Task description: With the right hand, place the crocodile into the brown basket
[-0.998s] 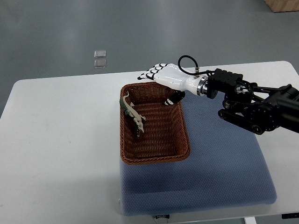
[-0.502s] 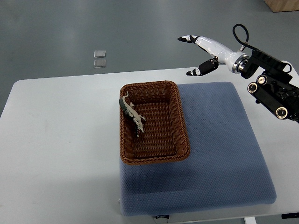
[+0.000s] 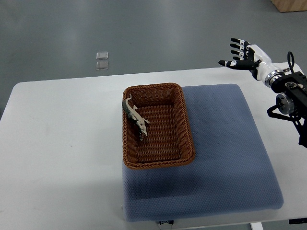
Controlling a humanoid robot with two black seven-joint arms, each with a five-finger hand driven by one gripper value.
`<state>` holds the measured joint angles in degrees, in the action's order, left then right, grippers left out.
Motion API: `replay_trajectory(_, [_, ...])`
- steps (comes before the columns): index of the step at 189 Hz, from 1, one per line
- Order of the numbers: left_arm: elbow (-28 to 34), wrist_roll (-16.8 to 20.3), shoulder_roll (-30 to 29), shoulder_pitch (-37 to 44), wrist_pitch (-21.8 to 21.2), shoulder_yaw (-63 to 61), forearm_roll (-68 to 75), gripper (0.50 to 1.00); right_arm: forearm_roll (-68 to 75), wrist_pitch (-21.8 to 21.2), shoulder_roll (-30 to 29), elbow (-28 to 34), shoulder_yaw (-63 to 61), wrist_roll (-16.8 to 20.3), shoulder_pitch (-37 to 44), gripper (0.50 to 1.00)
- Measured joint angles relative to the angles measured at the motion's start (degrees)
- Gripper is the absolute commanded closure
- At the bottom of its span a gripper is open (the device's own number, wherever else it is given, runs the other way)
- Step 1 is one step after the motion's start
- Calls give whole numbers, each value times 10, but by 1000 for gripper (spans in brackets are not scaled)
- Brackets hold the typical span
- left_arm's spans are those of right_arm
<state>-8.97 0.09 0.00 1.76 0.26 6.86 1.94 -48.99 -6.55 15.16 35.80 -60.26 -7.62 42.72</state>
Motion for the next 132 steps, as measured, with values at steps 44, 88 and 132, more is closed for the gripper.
replay_trajectory(44, [0,0,0,0,0,0,0,500,82,34,-7,-3,-8,1,-14,570])
replay_trajectory(88, [0,0,0,0,0,0,0,500,147,35,-7,-3,-8,-2,-17,570])
replay_trajectory(132, [0,0,0,0,0,0,0,500,161,33,-9,-4,-7,-4,-22,568])
